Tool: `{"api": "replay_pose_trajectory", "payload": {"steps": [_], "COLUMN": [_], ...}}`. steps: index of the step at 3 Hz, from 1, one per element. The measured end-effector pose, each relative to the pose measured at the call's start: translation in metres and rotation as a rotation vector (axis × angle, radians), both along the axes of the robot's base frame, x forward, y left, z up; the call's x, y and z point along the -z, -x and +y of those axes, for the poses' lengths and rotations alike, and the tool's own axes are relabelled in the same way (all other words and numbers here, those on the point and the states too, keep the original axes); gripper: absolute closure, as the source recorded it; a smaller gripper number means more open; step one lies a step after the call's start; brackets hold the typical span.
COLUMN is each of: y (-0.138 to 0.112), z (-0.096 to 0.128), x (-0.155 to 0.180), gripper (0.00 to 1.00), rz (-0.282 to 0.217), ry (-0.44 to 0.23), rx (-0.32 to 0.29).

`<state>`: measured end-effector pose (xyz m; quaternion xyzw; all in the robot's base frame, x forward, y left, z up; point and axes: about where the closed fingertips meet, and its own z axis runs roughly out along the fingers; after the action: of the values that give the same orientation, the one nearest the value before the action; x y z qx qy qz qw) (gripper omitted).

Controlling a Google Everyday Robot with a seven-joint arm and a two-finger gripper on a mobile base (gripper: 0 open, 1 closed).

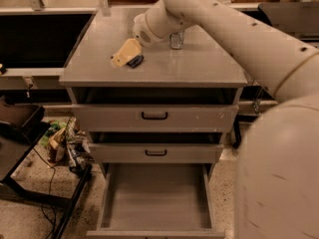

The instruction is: Place rxbar blueberry into bottom drawer

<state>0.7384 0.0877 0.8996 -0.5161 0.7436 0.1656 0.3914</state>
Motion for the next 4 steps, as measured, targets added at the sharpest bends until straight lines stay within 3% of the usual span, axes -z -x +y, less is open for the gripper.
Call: {"api": "replay_pose_trajectory", "payload": {"steps": [1,2,3,4], "y": [-0.034,-0.063,-0.081,-0.083], "z": [0.017,0.021,0.012,0.007], "x": [0.012,0.024,0.041,0.052], "gripper": [0.00,0.00,0.00,0.00], "rz": [0.038,0.069,0.088,0.104], "ry": [0.035,0.056,0.091,0.119], "rx": [0.032,0.066,0.100,0.121]}}
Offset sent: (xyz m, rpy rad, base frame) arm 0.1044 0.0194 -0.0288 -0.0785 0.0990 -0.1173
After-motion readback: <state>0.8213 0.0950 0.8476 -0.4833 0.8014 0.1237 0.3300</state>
